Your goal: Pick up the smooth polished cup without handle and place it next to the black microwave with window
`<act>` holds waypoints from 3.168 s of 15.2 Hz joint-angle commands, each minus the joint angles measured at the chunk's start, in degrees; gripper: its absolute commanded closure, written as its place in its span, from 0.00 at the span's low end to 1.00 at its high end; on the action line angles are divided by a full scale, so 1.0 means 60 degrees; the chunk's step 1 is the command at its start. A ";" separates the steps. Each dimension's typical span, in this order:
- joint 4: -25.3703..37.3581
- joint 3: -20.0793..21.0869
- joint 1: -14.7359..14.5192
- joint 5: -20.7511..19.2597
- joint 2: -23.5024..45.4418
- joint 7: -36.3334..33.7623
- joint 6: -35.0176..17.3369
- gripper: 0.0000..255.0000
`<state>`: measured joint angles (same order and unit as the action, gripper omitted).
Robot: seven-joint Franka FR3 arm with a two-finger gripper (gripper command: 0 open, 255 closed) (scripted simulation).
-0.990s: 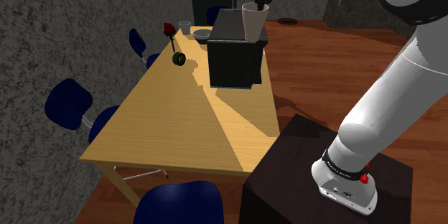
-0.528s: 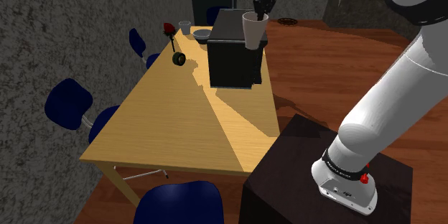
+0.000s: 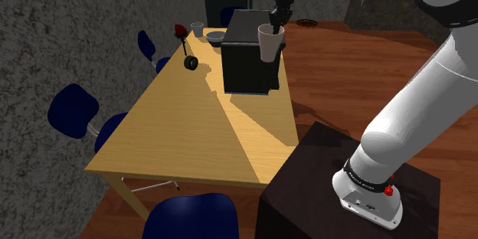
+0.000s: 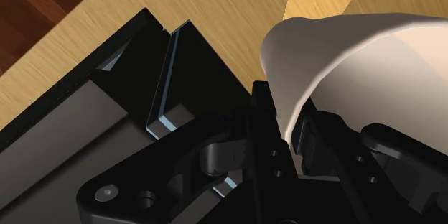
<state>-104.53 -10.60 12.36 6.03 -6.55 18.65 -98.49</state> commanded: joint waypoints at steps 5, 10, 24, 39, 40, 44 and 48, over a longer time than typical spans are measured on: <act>-0.0804 0.0007 -0.0003 0.0010 -0.0039 0.0071 -0.0771 1.00; -0.1407 0.0006 -0.0003 0.0035 -0.0005 0.0145 -0.1404 1.00; -0.2811 -0.0010 -0.0010 0.0192 0.0367 0.0409 -0.3157 1.00; -0.3868 -0.0015 -0.0028 0.0554 0.1209 0.0823 -0.5012 1.00; -0.3922 -0.0013 -0.0029 0.0588 0.1282 0.0857 -0.5134 1.00; -0.4116 0.0000 -0.0030 0.0737 0.1590 0.1003 -0.5620 1.00; -0.4276 0.0022 -0.0028 0.0909 0.1929 0.1166 -0.6099 1.00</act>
<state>-130.09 -10.46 12.14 11.20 4.45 25.30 -134.41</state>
